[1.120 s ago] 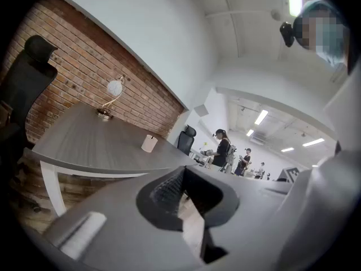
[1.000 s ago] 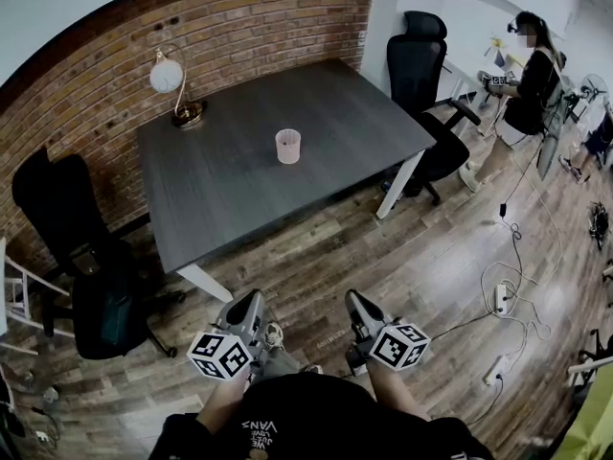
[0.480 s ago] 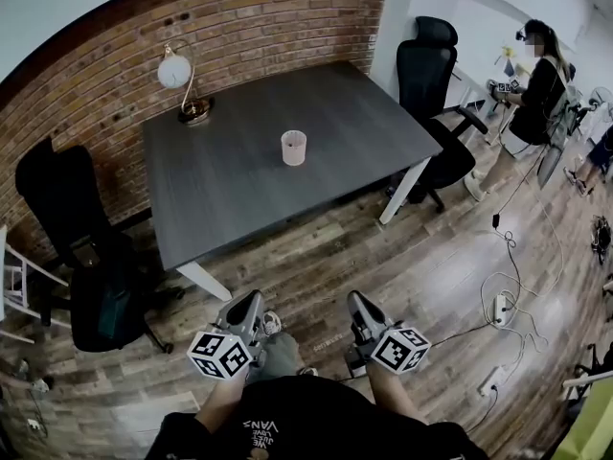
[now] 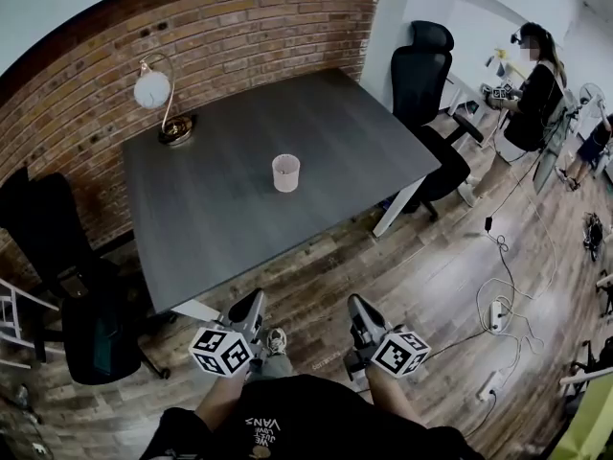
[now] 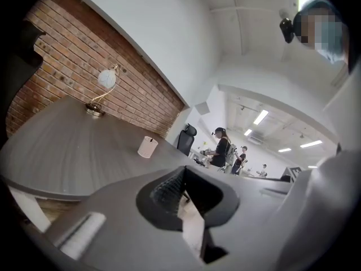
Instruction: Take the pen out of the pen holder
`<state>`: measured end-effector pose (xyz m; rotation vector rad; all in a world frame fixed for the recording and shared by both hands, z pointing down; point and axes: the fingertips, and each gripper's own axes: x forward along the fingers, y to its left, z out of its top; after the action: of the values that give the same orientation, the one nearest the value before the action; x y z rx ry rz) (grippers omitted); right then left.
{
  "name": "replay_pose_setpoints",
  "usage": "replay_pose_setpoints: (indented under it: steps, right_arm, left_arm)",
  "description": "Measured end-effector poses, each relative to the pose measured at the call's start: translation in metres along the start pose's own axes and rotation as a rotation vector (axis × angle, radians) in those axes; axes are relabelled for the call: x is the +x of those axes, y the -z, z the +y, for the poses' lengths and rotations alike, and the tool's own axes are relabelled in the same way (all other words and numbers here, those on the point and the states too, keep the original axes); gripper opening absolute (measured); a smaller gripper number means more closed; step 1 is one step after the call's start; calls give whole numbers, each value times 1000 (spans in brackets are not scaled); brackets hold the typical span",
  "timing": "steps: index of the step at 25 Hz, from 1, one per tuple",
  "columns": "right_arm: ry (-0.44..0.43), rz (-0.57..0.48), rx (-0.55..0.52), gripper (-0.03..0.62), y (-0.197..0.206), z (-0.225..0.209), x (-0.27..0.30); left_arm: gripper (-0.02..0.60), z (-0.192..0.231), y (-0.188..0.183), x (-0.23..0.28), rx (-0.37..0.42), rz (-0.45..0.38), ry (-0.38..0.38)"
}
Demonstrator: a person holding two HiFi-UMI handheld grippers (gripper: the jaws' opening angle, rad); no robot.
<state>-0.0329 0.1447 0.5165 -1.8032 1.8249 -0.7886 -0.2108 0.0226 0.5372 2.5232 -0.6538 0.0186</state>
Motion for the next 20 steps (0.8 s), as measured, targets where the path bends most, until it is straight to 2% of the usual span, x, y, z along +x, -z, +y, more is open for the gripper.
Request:
replay_pose_setpoints:
  steps: [8,12,15,20]
  right_arm:
    - [66,-37,10,0,-19,-17,64]
    - [96,-47,24,0,-24,-26,87]
    - [123,-53,35,0,-26,-33,100]
    - [143,-68,38,0,-31,-39,122]
  left_arm:
    - [61,30,-35,69,80,43,125]
    - [82,50,-50,98,114,65,132]
    - [168,65,-54,114,137,98,126]
    - [169,82,-62,136,150,117,143]
